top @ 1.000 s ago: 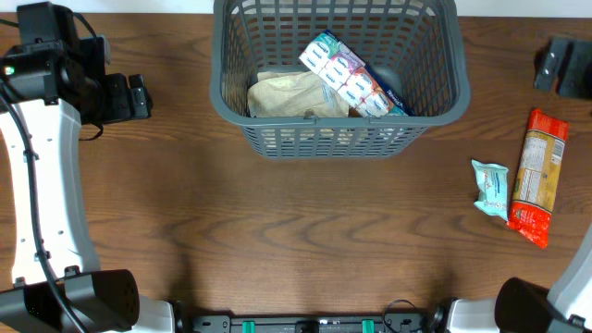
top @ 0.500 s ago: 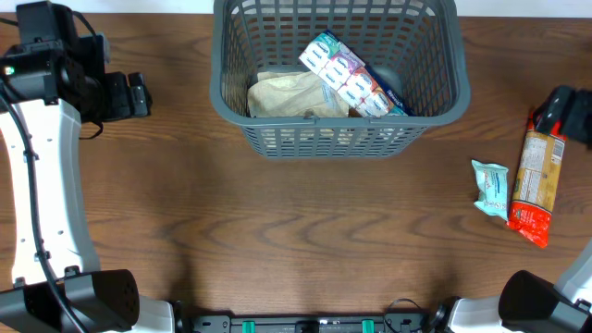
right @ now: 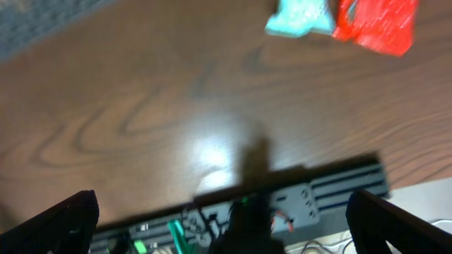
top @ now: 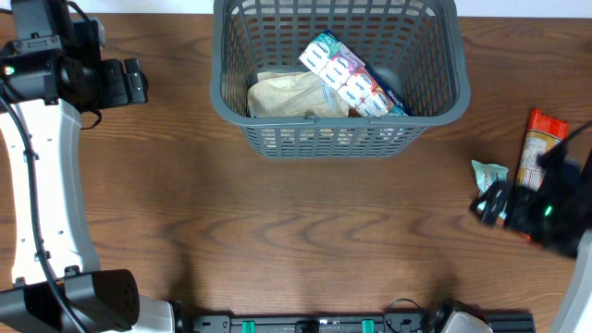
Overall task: Pack container
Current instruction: 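Move the right gripper down to the green wipes packet and grasp it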
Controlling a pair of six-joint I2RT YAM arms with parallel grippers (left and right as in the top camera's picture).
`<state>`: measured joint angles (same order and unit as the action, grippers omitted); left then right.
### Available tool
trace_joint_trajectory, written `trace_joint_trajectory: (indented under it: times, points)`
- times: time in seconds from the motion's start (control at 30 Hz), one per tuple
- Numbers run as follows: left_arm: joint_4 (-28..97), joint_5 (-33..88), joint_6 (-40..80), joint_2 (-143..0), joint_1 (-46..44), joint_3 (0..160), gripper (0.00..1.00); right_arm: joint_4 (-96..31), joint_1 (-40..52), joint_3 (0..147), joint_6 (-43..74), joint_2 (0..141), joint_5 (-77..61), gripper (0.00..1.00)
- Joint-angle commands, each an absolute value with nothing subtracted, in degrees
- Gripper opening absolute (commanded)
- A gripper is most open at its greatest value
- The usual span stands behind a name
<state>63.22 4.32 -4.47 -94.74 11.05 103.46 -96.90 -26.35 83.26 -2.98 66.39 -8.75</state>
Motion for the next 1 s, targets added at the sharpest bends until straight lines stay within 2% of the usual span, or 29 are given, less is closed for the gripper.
trace_joint_trajectory:
  times: [0.0, 0.3, 0.67, 0.97]
  points:
    - [62.83, 4.60, -4.10, -95.00, 11.18, 103.18, 0.99, -94.70, -26.24, 76.49, -3.75, 62.52, -7.92, 0.99]
    - [62.50, 7.09, -3.97, -95.00, 11.18, 103.18, 0.99, -76.05, -26.33, 71.68, -3.05, 65.67, -2.74, 0.99]
    - [62.54, 7.09, -3.97, -95.00, 11.18, 103.18, 0.99, -71.46, -27.09, 70.74, -14.94, 85.86, 1.48, 0.99]
    - [62.67, 7.09, -3.97, -95.00, 11.18, 103.18, 0.99, -60.73, -27.09, 70.74, -16.38, 95.83, 1.50, 0.99]
